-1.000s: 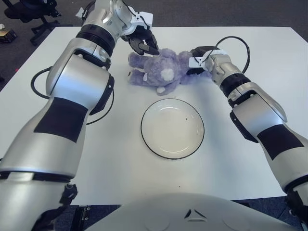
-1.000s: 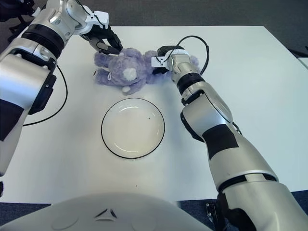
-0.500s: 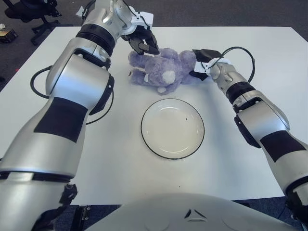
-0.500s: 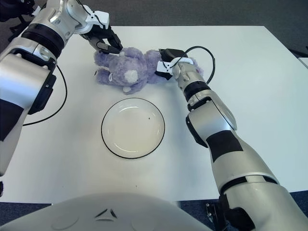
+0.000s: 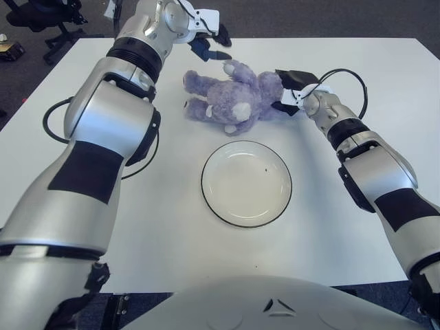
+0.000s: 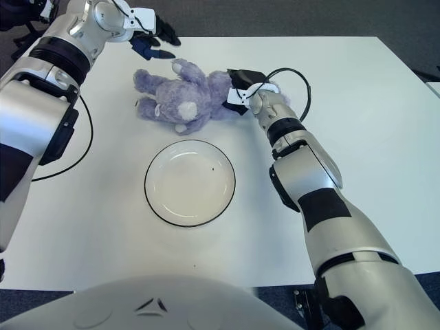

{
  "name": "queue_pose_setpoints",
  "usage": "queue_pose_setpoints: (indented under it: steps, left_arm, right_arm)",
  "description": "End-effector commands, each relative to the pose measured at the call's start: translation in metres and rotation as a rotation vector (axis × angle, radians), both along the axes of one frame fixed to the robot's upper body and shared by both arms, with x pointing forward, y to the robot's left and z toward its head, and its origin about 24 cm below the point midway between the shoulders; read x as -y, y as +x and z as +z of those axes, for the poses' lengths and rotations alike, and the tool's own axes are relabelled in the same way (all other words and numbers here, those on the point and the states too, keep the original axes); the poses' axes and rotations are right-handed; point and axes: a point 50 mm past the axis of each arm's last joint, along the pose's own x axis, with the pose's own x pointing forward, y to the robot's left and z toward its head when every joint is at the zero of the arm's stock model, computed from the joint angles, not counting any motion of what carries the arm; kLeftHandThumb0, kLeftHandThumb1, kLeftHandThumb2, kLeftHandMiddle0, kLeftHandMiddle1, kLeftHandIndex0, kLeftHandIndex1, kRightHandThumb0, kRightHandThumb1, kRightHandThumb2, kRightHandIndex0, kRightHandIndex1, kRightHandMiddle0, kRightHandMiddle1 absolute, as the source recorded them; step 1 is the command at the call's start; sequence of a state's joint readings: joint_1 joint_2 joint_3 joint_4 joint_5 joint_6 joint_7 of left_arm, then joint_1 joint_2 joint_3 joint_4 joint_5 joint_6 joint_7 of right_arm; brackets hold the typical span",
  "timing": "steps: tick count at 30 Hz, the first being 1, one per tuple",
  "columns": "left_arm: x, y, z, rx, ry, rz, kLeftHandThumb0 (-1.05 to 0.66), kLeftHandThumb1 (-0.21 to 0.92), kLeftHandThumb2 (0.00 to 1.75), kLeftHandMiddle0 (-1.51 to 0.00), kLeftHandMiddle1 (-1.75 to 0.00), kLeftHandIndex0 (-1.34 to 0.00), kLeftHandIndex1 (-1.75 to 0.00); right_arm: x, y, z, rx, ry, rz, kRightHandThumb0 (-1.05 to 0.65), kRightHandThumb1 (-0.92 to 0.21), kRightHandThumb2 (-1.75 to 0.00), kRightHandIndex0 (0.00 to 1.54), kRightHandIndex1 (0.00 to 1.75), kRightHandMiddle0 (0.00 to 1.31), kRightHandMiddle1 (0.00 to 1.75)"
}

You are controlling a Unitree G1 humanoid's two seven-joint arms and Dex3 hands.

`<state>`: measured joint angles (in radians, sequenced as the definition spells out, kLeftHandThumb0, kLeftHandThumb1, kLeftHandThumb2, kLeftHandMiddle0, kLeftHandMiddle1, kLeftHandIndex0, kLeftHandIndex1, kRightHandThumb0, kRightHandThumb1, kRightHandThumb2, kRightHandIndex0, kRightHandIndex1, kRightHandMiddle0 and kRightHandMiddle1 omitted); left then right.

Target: Put the doll into the plate.

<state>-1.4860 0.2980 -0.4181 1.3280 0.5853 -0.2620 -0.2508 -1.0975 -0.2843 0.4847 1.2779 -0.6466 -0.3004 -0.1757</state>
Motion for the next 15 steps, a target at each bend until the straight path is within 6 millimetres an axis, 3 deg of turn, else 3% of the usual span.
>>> queue_pose_setpoints:
  steps: [1,6,8,9,11,15]
  left_arm:
    - [-0.026,0.002,-0.005,0.184,-0.231,0.121,-0.60,0.92,0.77,-0.76,-0.04,-0.69,-0.08]
    - [-0.032,0.001,0.001,0.331,-0.445,0.215,-0.59,0.92,0.76,-0.85,-0.08,-0.67,-0.07]
    - [-0.032,0.001,0.004,0.373,-0.498,0.240,-0.58,0.92,0.75,-0.73,-0.54,-0.65,-0.13]
    - [-0.031,0.000,0.005,0.388,-0.518,0.248,-0.57,0.92,0.74,-0.69,-0.68,-0.63,-0.19]
    - [-0.032,0.000,0.008,0.412,-0.560,0.260,-0.56,0.92,0.73,-0.56,-1.15,-0.48,-0.55]
    - [-0.038,-0.001,0.015,0.431,-0.653,0.284,-0.53,0.92,0.72,-0.44,-1.57,-0.30,-0.96]
  right_arm:
    - [0.010,-0.005,-0.001,0.121,-0.001,-0.008,0.00,-0.30,-1.32,0.65,1.67,0.40,1.75]
    - [0.007,-0.005,0.002,0.241,0.050,-0.062,0.00,-0.31,-1.31,0.64,1.67,0.40,1.75]
    - [0.007,-0.005,0.005,0.288,0.078,-0.089,0.00,-0.31,-1.31,0.64,1.67,0.40,1.75]
    - [0.007,-0.005,0.007,0.309,0.091,-0.101,0.00,-0.31,-1.31,0.64,1.67,0.40,1.75]
    - [0.008,-0.006,0.012,0.369,0.122,-0.123,0.00,-0.32,-1.30,0.64,1.67,0.39,1.75]
    - [0.011,-0.007,0.021,0.503,0.164,-0.153,0.00,-0.33,-1.28,0.63,1.65,0.39,1.75]
